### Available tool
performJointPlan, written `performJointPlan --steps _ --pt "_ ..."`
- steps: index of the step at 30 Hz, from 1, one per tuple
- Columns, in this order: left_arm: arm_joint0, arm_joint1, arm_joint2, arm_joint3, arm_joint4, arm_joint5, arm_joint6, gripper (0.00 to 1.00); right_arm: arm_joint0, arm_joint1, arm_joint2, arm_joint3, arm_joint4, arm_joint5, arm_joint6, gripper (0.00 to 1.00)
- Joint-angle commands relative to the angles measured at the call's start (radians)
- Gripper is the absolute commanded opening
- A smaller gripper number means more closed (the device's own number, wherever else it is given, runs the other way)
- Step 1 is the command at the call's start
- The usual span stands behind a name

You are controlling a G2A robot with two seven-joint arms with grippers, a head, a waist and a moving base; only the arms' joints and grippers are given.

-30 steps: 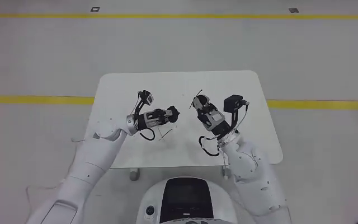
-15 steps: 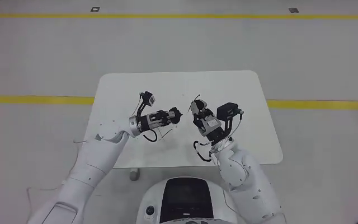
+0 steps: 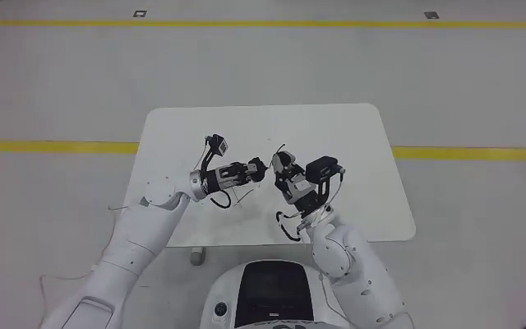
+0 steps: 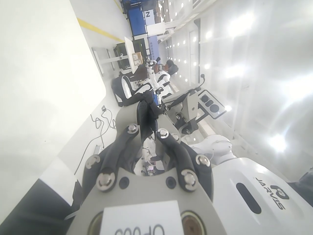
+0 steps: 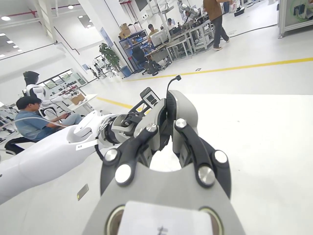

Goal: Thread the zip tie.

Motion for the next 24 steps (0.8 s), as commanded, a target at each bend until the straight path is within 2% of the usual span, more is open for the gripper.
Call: performJointPlan --steps 1,10,24 --pt "0.0 0.0 0.0 0.0 0.0 0.0 0.0 0.0 0.001 0.001 -0.005 0.002 -0.002 0.004 -0.005 0.0" --pt "0.0 0.0 0.0 0.0 0.0 0.0 0.0 0.0 0.013 0.004 -0.017 0.018 -0.006 0.023 -0.037 0.0" --pt "0.0 0.0 0.0 0.0 0.0 0.0 0.0 0.0 0.036 0.009 -0.031 0.041 0.0 0.036 -0.034 0.0"
